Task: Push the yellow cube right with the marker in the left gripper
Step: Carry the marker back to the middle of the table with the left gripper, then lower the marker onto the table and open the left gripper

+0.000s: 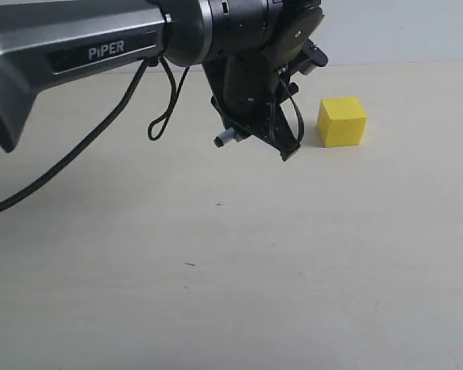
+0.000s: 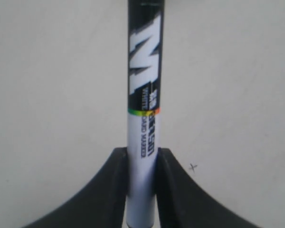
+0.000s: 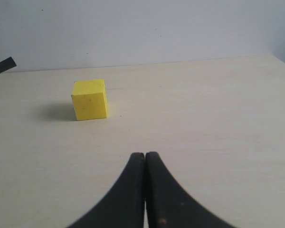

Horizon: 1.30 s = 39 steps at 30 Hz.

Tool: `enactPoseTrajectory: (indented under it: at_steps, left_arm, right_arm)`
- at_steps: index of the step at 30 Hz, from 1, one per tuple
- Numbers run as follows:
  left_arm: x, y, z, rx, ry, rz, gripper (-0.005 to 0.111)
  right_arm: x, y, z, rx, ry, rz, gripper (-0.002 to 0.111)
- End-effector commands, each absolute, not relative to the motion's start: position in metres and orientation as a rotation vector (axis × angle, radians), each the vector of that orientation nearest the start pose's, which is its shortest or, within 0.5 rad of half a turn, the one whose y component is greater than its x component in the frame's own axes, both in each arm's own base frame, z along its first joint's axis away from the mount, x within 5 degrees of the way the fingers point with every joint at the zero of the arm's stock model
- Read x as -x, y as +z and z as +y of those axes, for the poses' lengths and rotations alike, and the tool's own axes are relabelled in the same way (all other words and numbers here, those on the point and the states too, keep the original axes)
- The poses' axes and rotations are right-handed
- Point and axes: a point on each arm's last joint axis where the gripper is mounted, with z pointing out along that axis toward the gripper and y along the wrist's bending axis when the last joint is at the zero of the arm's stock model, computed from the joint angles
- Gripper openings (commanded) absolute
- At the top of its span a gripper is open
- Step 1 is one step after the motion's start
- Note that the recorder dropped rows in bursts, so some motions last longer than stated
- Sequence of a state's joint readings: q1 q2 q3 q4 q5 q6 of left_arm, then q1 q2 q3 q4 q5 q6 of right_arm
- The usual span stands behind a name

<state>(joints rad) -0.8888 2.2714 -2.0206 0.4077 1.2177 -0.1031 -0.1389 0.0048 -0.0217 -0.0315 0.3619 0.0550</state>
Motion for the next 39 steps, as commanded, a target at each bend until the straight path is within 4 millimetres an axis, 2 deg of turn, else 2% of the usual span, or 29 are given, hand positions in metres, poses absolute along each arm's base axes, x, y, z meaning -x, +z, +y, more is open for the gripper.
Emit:
enactPoseTrajectory:
  at_steps: [1, 4, 6, 10, 11, 14, 20, 23, 26, 30, 36, 39]
  left_arm:
    - [-0.305, 0.219, -0.345, -1.136, 0.362, 2.546, 0.0]
    - [-0.29, 0.219, -0.336, -1.07, 0.367, 2.597, 0.0]
    - [-0.284, 0.22, -0.333, -0.974, 0.306, 2.605, 0.0]
    - [-0.276, 0.222, -0.327, -0.722, 0.142, 2.636, 0.0]
    - [-0.274, 0.221, -0.326, -0.589, 0.082, 2.651, 0.0]
    - [-0.274, 0.219, -0.328, -0.43, 0.028, 2.676, 0.0]
    - [-0.277, 0.208, -0.332, -0.219, -0.071, 2.739, 0.0]
    - [-0.288, 0.192, -0.322, -0.059, -0.122, 2.866, 0.0]
    - [-0.298, 0.178, -0.314, -0.047, -0.173, 2.959, 0.0]
    - [-0.308, 0.155, -0.306, -0.048, -0.103, 3.016, 0.0]
    - [-0.312, 0.124, -0.309, -0.075, -0.069, 3.045, 0.0]
    - [-0.312, 0.119, -0.308, -0.073, -0.058, 3.053, 0.0]
  right_arm:
    - [-0.052, 0.187, -0.009, -0.163, -0.098, 1.817, 0.0]
    - [-0.052, 0.187, -0.009, -0.163, -0.098, 1.817, 0.0]
    - [-0.052, 0.187, -0.009, -0.163, -0.098, 1.817, 0.0]
    - [-0.052, 0.187, -0.009, -0.163, -0.098, 1.817, 0.0]
    - [-0.052, 0.187, -0.009, -0.163, -0.098, 1.817, 0.0]
    - [-0.052, 0.187, -0.009, -0.163, -0.098, 1.817, 0.0]
    - [-0.052, 0.187, -0.009, -0.163, -0.098, 1.817, 0.0]
    - [-0.052, 0.187, -0.009, -0.163, -0.098, 1.817, 0.0]
    - [-0.052, 0.187, -0.009, -0.163, -0.098, 1.817, 0.0]
    - [-0.052, 0.187, -0.009, -0.163, -0.098, 1.817, 0.0]
    - [-0.052, 0.187, -0.009, -0.163, -0.098, 1.817, 0.0]
    - [-0.052, 0.187, -0.009, -0.163, -0.098, 1.817, 0.0]
